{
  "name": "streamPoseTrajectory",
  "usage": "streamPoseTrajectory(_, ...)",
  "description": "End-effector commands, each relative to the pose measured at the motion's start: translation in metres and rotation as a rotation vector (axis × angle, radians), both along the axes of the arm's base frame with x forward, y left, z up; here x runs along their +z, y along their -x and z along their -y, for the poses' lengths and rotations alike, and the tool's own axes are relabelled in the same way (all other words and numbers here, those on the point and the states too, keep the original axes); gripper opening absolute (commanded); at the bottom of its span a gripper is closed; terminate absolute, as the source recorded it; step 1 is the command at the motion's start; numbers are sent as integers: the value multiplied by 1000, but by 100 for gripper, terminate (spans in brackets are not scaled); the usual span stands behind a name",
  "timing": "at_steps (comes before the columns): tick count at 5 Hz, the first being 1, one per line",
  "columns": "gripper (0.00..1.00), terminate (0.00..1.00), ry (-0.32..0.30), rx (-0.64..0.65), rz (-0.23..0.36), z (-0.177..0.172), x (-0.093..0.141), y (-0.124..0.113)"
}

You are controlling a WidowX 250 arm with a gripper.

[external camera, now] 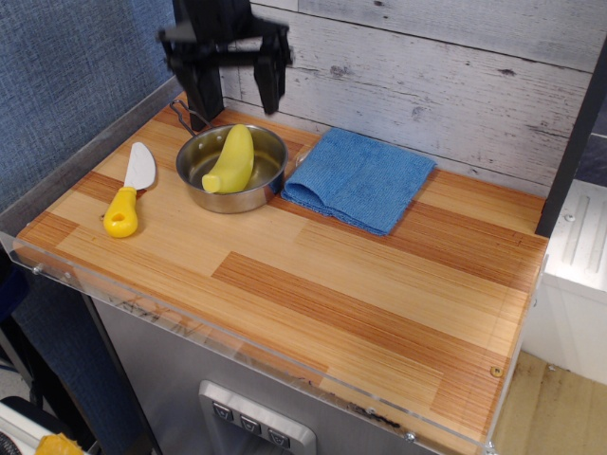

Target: Move yellow item from pot to right bottom of counter.

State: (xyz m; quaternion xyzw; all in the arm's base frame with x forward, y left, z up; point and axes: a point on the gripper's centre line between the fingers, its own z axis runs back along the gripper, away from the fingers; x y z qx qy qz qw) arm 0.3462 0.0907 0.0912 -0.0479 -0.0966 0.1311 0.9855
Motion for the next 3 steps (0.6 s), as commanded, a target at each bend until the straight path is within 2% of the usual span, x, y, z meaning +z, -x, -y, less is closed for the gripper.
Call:
streamPoseTrajectory(1, 100, 0, -31, 11, -11, -21, -15, -6)
streamPoseTrajectory(3, 100, 0, -45, 16, -31, -30, -29, -12)
